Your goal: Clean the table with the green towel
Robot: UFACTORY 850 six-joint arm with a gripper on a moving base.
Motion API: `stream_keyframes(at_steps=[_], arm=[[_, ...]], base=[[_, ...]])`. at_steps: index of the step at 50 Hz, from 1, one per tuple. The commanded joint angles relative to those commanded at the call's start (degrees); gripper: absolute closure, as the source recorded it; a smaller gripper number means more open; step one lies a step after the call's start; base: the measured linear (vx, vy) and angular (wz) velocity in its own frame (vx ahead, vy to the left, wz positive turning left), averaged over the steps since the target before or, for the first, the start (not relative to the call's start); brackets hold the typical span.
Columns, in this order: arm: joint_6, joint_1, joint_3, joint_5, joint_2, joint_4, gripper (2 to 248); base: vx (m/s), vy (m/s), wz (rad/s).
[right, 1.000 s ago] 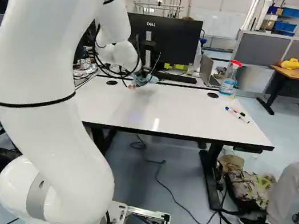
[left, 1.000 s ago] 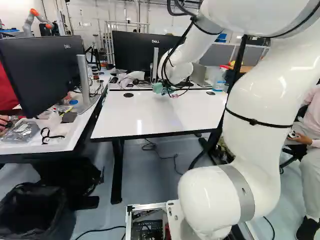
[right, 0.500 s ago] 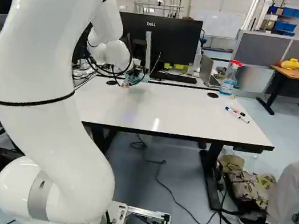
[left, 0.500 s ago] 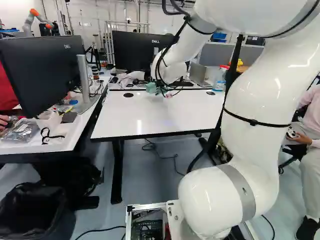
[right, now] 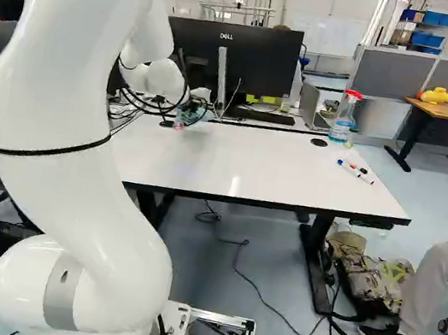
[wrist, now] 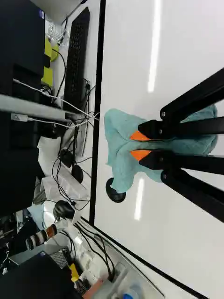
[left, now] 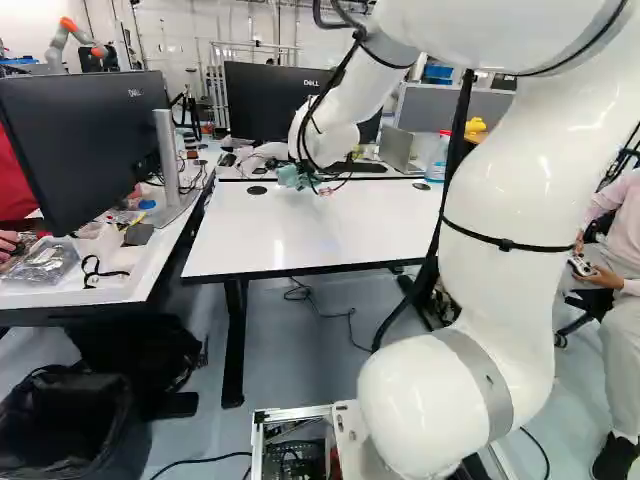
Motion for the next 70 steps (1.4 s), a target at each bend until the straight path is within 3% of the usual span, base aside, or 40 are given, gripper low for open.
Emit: stream_keyframes(at_steps=[70], arm=[[0.0,10.9,-6.2,0.0,-5.4,0.0,208]], base=[[0.000,0.000,0.000]])
